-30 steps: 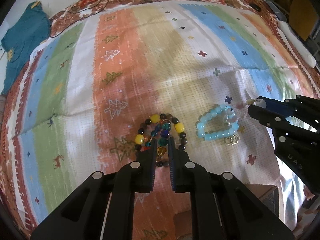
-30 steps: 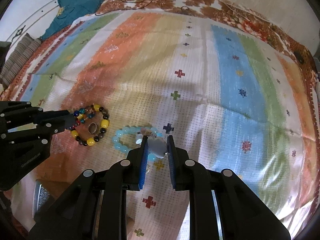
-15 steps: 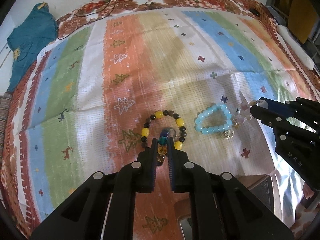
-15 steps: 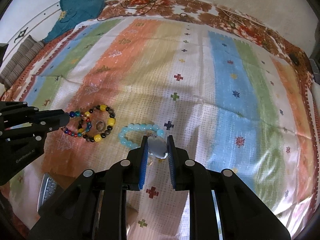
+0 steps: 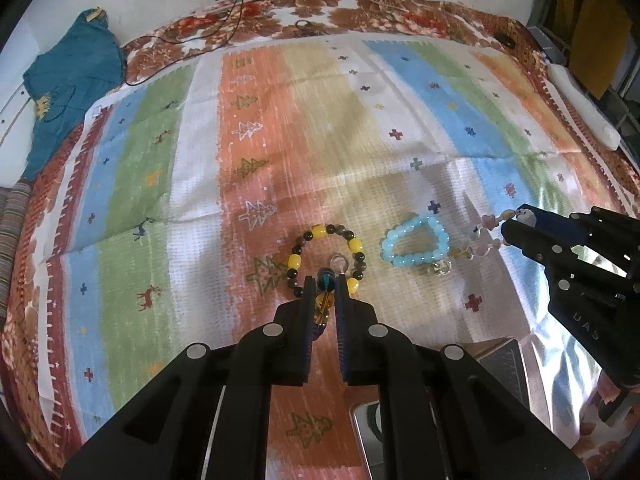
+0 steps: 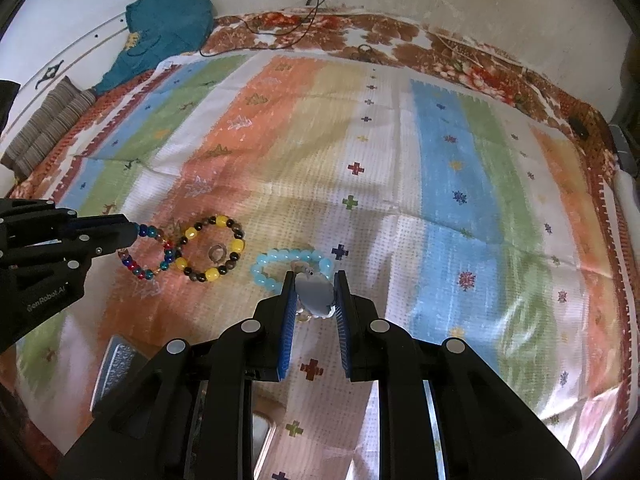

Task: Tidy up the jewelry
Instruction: 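Lift both held bracelets and carry them toward the metal tin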

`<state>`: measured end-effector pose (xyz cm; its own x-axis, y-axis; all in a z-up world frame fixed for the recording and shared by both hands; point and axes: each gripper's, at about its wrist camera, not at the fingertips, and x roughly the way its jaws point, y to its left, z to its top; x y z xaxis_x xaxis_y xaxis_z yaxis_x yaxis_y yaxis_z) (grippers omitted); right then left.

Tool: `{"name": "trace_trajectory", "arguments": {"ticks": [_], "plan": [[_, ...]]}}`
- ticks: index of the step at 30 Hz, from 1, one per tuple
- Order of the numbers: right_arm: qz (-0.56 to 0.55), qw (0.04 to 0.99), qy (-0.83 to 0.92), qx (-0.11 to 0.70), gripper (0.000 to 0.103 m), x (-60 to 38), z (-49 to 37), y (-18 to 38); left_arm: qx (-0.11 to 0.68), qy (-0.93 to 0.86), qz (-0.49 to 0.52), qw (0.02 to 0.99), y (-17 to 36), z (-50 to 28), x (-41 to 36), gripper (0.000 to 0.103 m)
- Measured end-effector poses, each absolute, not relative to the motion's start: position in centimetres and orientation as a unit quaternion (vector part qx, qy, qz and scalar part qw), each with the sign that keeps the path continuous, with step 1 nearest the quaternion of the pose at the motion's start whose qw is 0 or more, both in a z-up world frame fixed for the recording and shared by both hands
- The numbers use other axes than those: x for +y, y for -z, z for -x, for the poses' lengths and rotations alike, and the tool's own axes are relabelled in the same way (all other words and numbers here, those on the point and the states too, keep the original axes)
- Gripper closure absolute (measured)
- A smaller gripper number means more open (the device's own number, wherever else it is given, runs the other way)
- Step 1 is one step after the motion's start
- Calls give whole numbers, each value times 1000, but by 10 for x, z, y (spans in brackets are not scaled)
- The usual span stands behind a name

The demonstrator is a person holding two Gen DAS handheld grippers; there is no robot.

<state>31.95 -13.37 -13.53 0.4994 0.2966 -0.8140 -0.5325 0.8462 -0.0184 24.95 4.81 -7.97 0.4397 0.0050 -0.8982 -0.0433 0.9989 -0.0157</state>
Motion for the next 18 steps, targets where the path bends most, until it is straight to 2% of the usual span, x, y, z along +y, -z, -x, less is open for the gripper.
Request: {"name": "trace_trajectory", "arguments": {"ticks": [11,18], "plan": [[126,863,-247,422,84,-139,-300,122,496,8,25,868,45,-220,37,94],[103,871,-250,410,84,-151,-288,106,493,14,24,869,41,-207,30,94]]}}
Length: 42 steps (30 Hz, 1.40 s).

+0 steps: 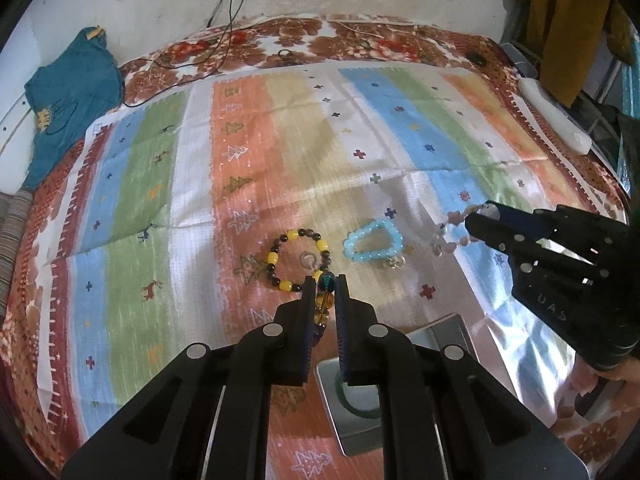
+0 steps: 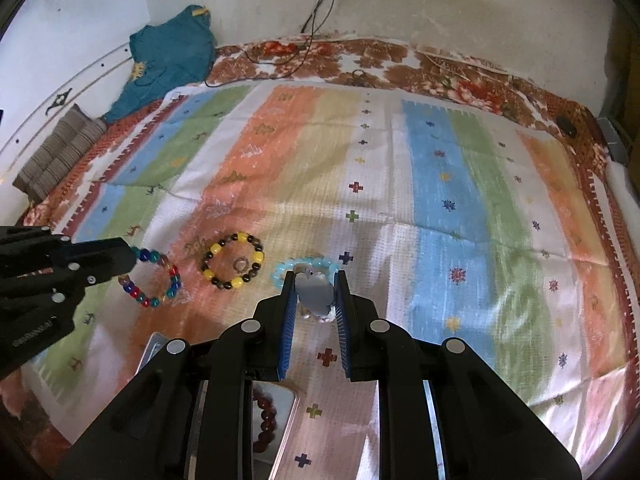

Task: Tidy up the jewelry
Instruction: 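Lift both held bracelets and carry them toward the metal tin, then open both tools over the tin to drop the multicolour and heart-charm bracelets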

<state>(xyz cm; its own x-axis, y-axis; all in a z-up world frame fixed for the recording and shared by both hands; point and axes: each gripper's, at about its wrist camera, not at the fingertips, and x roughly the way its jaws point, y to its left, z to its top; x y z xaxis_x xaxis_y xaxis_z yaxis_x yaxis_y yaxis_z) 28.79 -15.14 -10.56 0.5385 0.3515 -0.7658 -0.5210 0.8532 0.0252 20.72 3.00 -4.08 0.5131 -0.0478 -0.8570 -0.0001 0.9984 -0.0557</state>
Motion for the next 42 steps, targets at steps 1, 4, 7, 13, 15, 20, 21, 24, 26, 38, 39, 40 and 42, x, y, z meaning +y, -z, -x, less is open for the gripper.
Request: {"name": "trace_trajectory", "arguments": {"ticks": [1,4,7,13,15,20,21,24,26,38,39,40,42], "plan": [[101,871,-252,409,84,-152,-286,105,492,15,24,870,40,-205,29,94],[103,873,-252,405,84,-155,-280,102,487,19,24,873,35,-198,25,94],[108,875,-250,401,84,-157,-273,100,481,24,25,876,31,-191,22,94],[108,876,-262,390,84,-160,-253,91,486,26,24,873,34,-178,17,94],[107,875,-269,388,84,-160,-246,89,485,26,25,874,33,-173,16,94],[111,873,-278,384,84,-160,-230,87,477,33,28,878,26,-159,10,94],[112,873,-280,384,84,-160,-227,87,475,34,29,879,25,-156,9,94],[113,870,-283,387,84,-161,-220,89,472,37,31,880,23,-150,7,94],[113,870,-284,388,84,-163,-215,90,472,39,31,880,23,-146,6,94],[115,859,-295,403,76,-165,-205,98,479,23,47,876,26,-135,12,93],[117,860,-290,403,69,-166,-205,98,481,20,51,875,27,-135,15,92],[117,860,-288,404,68,-166,-206,99,482,16,57,874,27,-136,18,92],[117,861,-284,406,68,-167,-208,101,483,10,60,874,29,-136,22,92]]}}
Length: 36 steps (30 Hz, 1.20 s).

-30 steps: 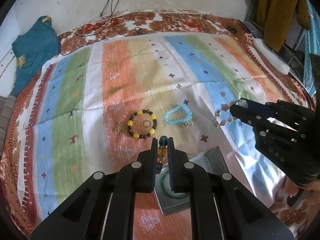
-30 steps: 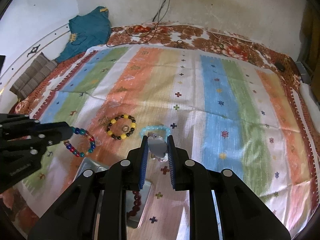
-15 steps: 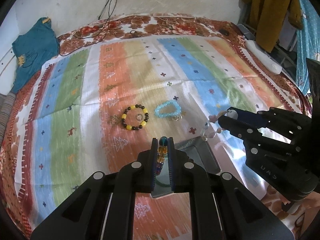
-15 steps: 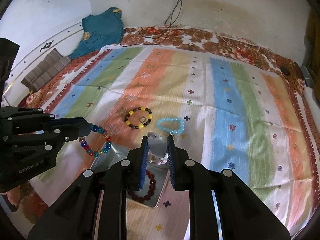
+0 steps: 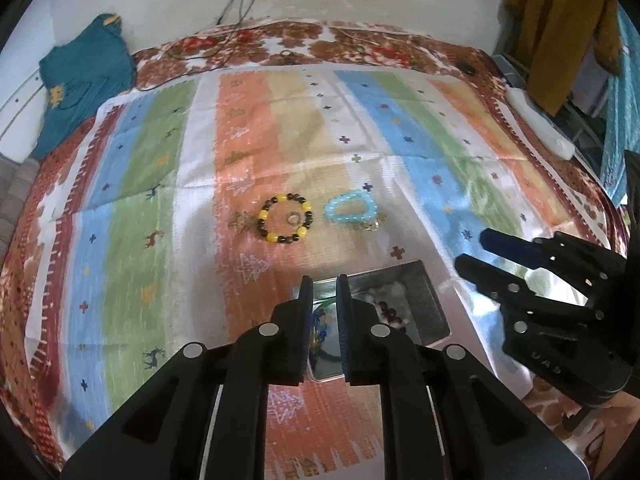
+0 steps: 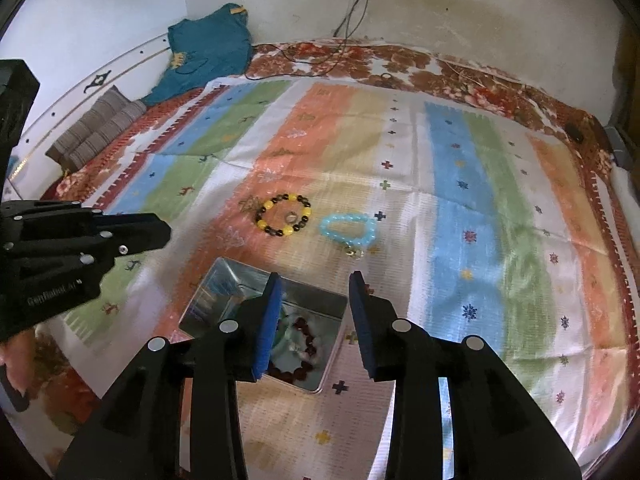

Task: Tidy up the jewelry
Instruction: 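Open both tools over the tin to drop the multicolour and heart-charm bracelets, then move both open tools to the yellow-black and light-blue bead bracelets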

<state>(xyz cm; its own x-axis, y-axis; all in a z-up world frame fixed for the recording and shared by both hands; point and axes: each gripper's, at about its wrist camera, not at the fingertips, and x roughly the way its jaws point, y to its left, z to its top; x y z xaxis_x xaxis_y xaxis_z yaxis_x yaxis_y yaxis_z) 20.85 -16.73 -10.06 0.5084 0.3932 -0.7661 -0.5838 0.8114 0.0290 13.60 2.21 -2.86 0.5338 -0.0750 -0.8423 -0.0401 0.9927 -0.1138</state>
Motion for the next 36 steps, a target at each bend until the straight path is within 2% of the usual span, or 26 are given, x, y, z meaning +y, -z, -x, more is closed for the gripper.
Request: {"name": "trace_trajectory", "arguments": {"ticks": [3,8,14,25,29,36], "plan": [[123,861,-274,412,68,-168,-213,104,485,2,62,873,30,-136,26,89],[126,862,-256,418,67,-169,-223,110,490,-13,57,870,36,-141,31,77],[131,864,-241,421,58,-166,-238,116,504,-34,52,861,48,-151,39,65],[144,863,-223,430,44,-157,-265,129,515,-51,42,855,63,-173,46,49],[135,863,-222,434,39,-157,-271,129,519,-57,44,852,69,-181,49,47],[146,864,-214,432,37,-149,-284,135,519,-62,42,851,74,-192,54,42]]}}
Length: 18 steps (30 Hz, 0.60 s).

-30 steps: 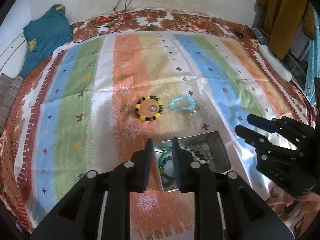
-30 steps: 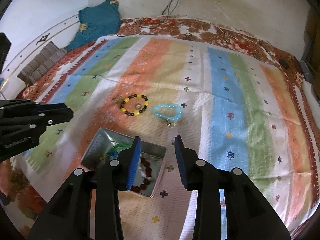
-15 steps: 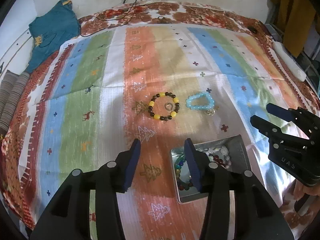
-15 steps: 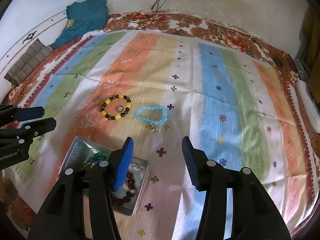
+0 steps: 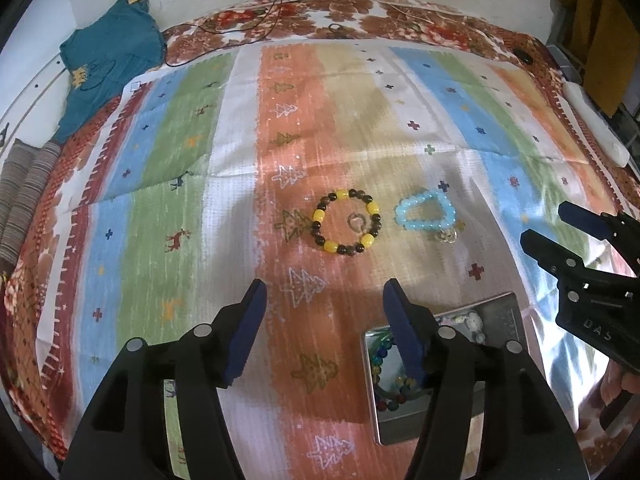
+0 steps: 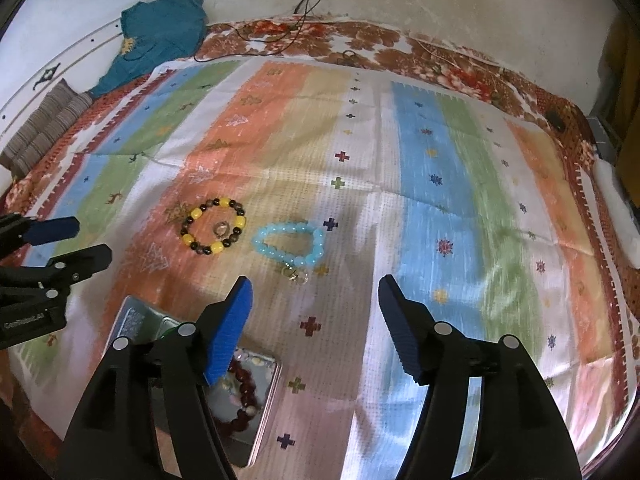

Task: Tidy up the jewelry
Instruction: 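Move both open tools to the yellow-black and light-blue bead bracelets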

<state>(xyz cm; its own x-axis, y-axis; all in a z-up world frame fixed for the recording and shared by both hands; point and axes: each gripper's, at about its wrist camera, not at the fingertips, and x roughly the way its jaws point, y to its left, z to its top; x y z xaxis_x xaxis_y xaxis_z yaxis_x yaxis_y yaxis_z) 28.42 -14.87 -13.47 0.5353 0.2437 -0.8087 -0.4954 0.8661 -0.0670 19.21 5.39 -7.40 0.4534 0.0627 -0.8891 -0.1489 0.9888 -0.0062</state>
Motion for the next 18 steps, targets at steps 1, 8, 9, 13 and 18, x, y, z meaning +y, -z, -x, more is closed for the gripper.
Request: {"name": "trace_trajectory", "arguments": {"ticks": [1,8,9,13,18], "plan": [[145,864,-214,432,37,-149,-285,135,520,-58,39,851,75,-193,54,42],[131,859,-227,440,31,-141,-293,135,526,-64,38,847,84,-207,63,42],[138,860,-225,438,31,-139,-294,136,527,-65,39,846,86,-210,64,42],[164,862,-211,431,31,-134,-298,141,535,-68,43,841,95,-220,68,42],[176,861,-210,429,27,-131,-303,146,534,-60,39,842,98,-232,64,41]]}}
